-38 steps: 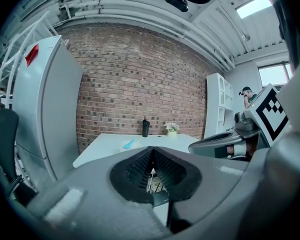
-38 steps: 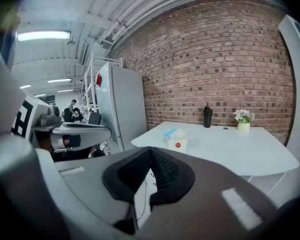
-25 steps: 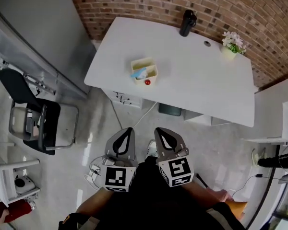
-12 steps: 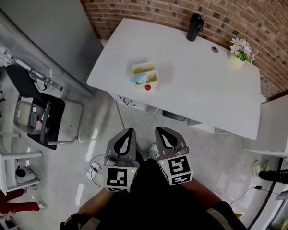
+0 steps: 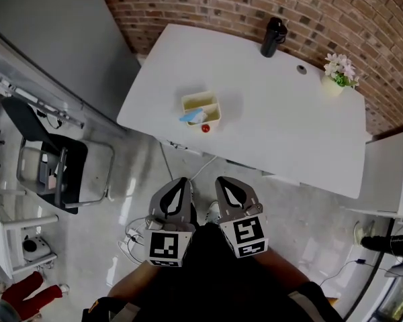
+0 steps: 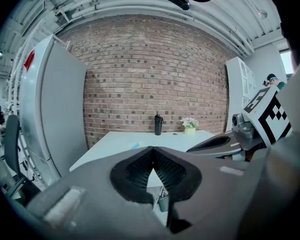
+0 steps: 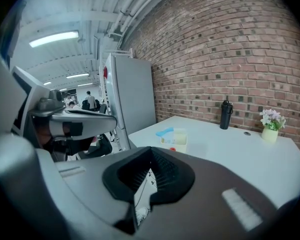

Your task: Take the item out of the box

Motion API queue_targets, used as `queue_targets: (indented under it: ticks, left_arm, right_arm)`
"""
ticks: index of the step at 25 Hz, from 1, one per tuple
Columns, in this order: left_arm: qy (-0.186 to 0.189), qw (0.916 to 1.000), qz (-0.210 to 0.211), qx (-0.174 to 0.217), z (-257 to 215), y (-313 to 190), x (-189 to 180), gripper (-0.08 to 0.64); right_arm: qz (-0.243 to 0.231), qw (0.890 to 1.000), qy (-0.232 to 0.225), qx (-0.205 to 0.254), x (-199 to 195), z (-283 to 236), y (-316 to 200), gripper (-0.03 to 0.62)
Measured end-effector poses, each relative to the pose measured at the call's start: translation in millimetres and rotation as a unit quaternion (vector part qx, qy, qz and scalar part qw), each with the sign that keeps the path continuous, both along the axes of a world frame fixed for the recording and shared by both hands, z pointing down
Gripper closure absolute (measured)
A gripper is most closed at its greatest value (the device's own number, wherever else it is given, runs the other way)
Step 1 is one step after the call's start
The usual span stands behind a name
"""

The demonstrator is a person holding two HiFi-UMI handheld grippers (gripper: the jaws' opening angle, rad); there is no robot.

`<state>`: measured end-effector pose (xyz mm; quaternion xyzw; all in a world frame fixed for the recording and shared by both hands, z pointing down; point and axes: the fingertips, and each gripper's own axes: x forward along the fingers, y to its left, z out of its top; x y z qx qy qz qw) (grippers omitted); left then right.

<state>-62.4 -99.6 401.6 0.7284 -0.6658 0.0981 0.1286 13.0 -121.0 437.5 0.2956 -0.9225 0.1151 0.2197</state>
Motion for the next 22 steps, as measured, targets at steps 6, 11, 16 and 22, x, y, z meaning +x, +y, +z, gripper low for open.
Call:
queue_targets:
  ticks: [6,11,16,22]
  left_arm:
    - [0.014,0.9998,0.006,-0.01,13,-26,-22,0.555]
    - [0.022,0.9995,0.014,-0.015,21,-52,-41,0.555]
    - [0.025,0.9993,0.016,-0.023,32,-74,-64,0.554]
    - [0.025,0.9989,0.013,-0.037,46,-94,-88,0.554]
  right_arm:
    - [0.002,1.0,0.025,-0.002,-23,10,-23,0.591]
    - [0.006,0.999,0.043,-0.006,-42,20,-45,0.591]
    - [0.004,0.999,0.053,-0.006,-66,27,-66,0.545]
    - [0.003,0.997,0.071,0.002,-91,35,-90,0.518]
